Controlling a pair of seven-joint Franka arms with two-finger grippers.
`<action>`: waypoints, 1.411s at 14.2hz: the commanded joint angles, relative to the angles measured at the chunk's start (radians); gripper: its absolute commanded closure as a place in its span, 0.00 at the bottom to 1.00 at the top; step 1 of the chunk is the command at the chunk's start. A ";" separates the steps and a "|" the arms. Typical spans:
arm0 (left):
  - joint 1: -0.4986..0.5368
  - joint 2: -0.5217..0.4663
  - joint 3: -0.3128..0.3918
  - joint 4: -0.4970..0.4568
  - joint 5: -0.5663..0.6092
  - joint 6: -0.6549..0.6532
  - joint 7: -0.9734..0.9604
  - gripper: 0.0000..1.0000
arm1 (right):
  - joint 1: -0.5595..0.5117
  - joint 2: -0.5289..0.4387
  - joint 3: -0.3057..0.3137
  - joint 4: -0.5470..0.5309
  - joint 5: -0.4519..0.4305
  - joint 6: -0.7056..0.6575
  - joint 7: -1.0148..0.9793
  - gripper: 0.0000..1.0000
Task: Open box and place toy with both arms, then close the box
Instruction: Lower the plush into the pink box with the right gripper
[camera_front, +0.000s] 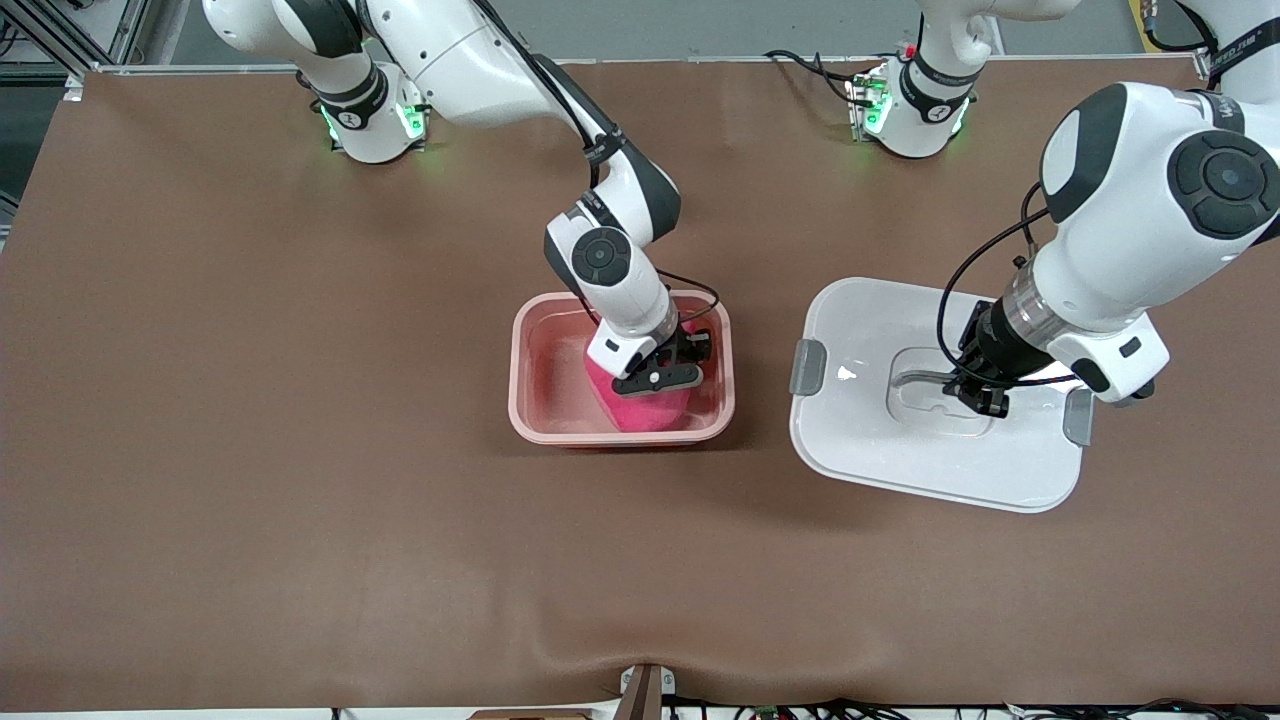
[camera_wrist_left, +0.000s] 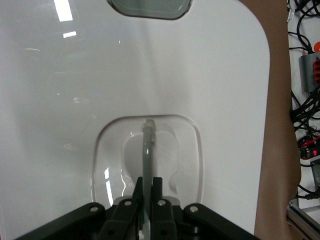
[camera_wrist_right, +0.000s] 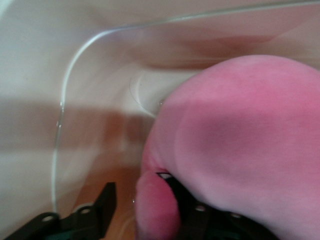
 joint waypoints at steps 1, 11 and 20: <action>0.007 -0.041 -0.004 -0.043 -0.016 0.018 0.018 1.00 | -0.007 0.009 -0.011 -0.005 0.000 -0.061 0.004 0.00; 0.006 -0.041 -0.005 -0.045 -0.016 0.018 0.018 1.00 | -0.010 -0.071 -0.008 0.017 0.002 -0.075 -0.005 0.00; 0.007 -0.043 -0.005 -0.047 -0.016 0.018 0.018 1.00 | -0.049 -0.193 -0.012 -0.030 -0.003 -0.106 -0.143 0.00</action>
